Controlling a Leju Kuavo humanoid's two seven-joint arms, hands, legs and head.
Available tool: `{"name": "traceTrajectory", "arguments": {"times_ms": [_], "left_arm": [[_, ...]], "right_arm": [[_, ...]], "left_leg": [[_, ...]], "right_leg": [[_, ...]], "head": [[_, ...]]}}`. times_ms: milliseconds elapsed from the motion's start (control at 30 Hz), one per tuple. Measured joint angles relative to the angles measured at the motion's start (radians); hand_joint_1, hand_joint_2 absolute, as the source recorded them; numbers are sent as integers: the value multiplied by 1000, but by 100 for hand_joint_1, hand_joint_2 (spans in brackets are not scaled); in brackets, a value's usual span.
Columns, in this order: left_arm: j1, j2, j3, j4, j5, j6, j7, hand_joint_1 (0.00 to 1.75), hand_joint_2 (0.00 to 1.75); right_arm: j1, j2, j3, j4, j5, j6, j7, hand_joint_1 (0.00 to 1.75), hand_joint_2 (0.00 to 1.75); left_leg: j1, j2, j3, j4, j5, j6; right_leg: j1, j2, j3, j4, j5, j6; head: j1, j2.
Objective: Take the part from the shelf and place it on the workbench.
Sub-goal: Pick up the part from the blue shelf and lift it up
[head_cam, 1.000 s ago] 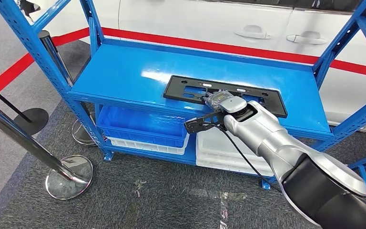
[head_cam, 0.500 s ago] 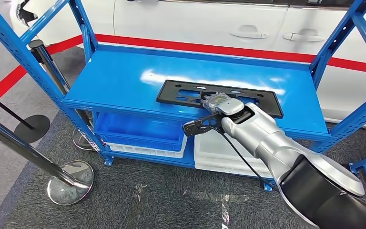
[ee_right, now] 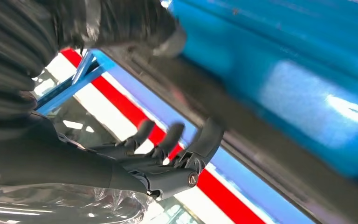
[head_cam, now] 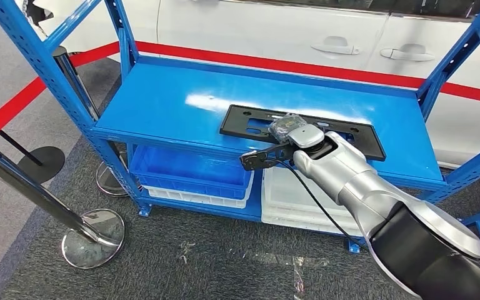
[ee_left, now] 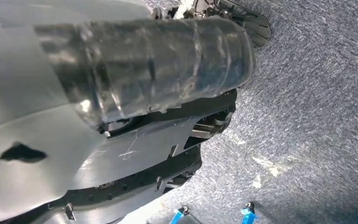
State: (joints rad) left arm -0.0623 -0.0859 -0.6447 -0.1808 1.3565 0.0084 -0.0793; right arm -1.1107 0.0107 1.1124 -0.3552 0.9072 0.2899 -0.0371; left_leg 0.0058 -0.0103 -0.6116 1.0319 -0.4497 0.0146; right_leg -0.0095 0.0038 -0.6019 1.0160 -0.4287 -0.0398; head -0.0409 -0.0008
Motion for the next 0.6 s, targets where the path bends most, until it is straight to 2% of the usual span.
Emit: {"name": "traceTrajectory", "arguments": {"times_ms": [67,167,200,233,600], "left_arm": [[0,0,0,0,2,-2,0,0,0],[0,0,0,0,7,-5,0,0,0],[0,0,0,0,8,-6,0,0,0],[0,0,0,0,8,-6,0,0,0],[1,0,0,0,10,-8,-8,0,0]], "right_arm": [[-2,0,-3,-2,3,-9,-9,175,175],[-2,0,-5,-5,6,-15,-20,175,175],[-2,0,-5,-6,6,-17,-23,175,175],[-2,0,-6,-7,7,-18,-25,175,175],[-2,0,-9,-11,17,-25,-37,175,175]], "left_leg": [[0,0,0,0,-1,2],[-1,0,0,0,-1,2],[-1,0,0,0,-1,2],[-1,0,0,0,-1,3],[2,0,4,-7,1,0]], "right_leg": [[-1,0,1,-2,0,10],[-3,0,3,-6,-1,45],[-4,0,3,-7,-1,52],[-4,-1,3,-7,-1,55],[-1,0,2,-7,-2,55]], "head": [[0,0],[0,0],[0,0],[-1,0],[-1,0]]}}
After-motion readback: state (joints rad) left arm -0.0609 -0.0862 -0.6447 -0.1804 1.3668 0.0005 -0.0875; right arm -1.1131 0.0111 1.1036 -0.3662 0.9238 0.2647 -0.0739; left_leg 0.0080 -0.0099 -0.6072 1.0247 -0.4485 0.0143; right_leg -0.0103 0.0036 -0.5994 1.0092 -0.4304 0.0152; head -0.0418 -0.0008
